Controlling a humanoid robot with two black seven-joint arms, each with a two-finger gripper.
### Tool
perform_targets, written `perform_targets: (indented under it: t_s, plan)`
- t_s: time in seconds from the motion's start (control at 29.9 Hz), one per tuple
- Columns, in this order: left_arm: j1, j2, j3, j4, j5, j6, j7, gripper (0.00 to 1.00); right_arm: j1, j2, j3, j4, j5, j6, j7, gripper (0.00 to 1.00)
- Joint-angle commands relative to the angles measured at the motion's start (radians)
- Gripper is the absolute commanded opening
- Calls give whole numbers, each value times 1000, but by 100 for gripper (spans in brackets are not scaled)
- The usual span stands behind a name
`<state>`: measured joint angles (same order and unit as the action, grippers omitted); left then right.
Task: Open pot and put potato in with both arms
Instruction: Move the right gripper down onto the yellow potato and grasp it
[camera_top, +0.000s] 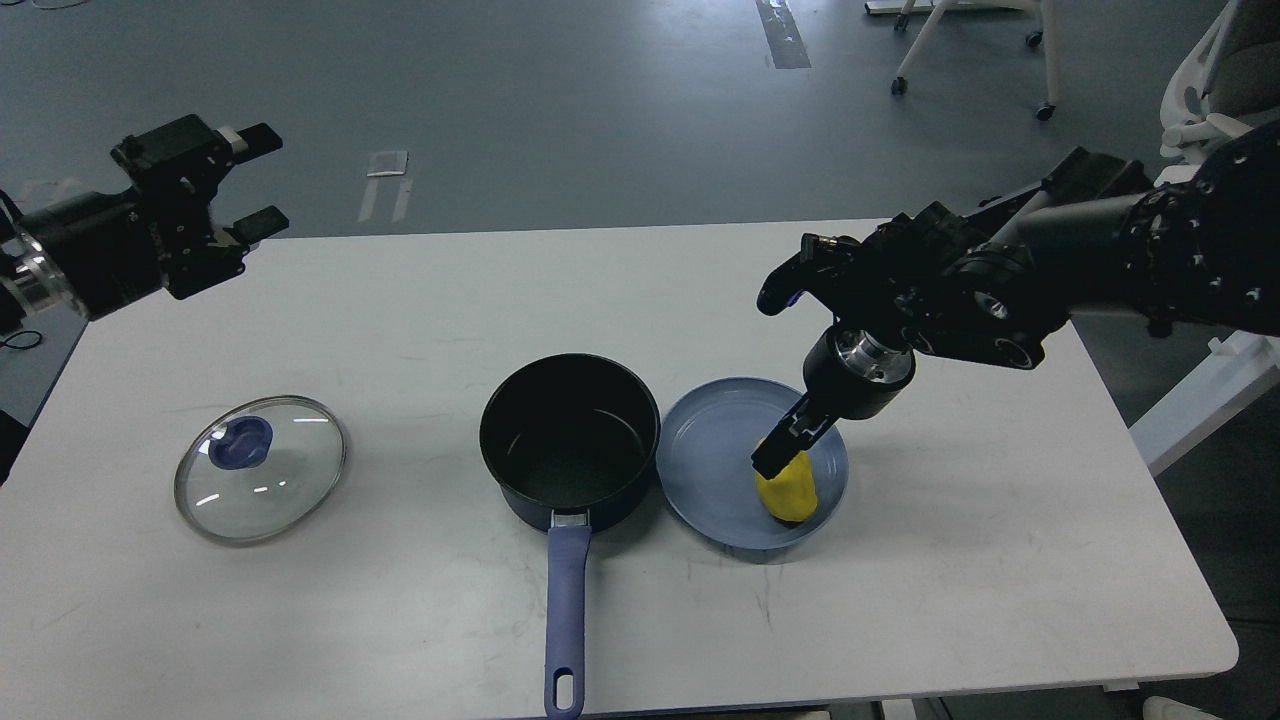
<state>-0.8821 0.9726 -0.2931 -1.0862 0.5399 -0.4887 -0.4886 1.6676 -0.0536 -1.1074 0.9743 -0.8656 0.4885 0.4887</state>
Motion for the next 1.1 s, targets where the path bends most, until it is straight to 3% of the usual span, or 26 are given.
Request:
perform_targets:
  t_s: [0.0,0.6,1.07]
  plan:
    - [0,1,0,-1,0,0,0,98,-20,0,-5,-5,0,0,0,100]
    - [0,0,-5,-14,-15,0,0,98,-75,0,14,-28,20,0,0,100]
    - [2,-2,-5,-14,-15,0,0,98,-101,0,21,-46,83,-82,0,99]
